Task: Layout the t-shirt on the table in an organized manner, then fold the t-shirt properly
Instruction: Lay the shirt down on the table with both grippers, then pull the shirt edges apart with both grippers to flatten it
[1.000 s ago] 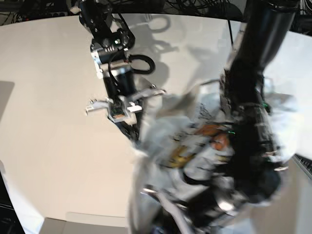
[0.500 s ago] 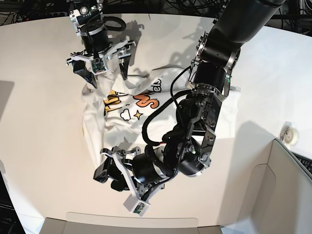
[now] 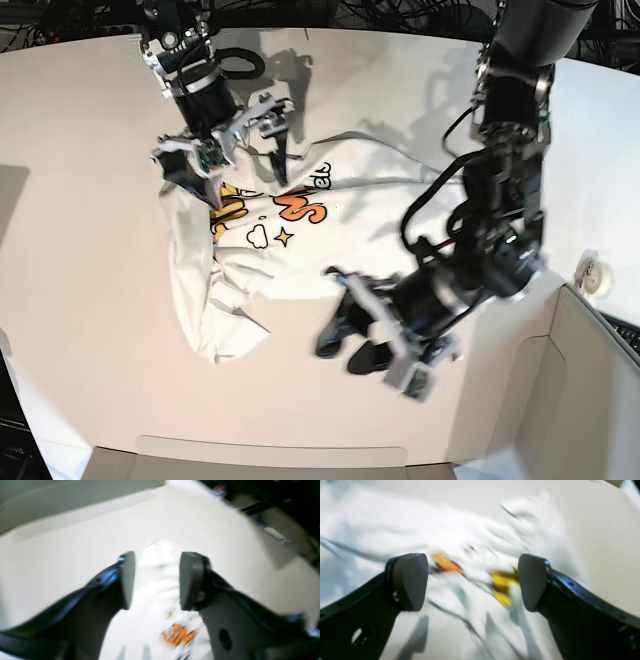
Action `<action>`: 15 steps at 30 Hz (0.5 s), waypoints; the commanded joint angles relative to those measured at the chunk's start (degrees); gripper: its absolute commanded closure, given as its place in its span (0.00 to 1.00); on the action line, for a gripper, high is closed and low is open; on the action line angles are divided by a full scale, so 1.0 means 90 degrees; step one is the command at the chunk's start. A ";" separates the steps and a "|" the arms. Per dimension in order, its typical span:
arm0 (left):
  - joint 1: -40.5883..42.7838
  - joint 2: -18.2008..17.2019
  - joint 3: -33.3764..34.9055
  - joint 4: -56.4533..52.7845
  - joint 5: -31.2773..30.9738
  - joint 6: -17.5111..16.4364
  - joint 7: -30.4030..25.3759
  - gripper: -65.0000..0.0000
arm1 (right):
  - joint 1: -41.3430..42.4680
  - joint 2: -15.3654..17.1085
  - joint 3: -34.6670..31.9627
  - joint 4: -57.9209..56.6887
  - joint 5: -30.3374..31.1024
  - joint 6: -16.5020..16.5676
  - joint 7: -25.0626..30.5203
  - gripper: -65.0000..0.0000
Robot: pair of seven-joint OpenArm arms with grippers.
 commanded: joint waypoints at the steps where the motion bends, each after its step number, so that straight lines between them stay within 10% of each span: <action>1: 0.0035 -0.0189 -0.0248 0.0184 -0.0014 -0.0008 -0.0167 0.71 | 0.0316 0.0010 -0.0098 0.0119 0.0234 -0.0052 0.0154 0.32; 6: 0.0836 -0.0804 -0.0951 0.0194 -0.0014 -0.0018 -0.0167 1.00 | 0.1557 -0.0264 -0.0586 0.0090 0.1006 -0.0111 -0.0666 1.00; 15: 0.2320 -0.1292 -0.0961 -0.0421 -0.0004 -0.0018 -0.0128 0.99 | 0.2074 -0.1543 0.0352 -0.1121 0.0303 -0.0111 -0.2386 1.00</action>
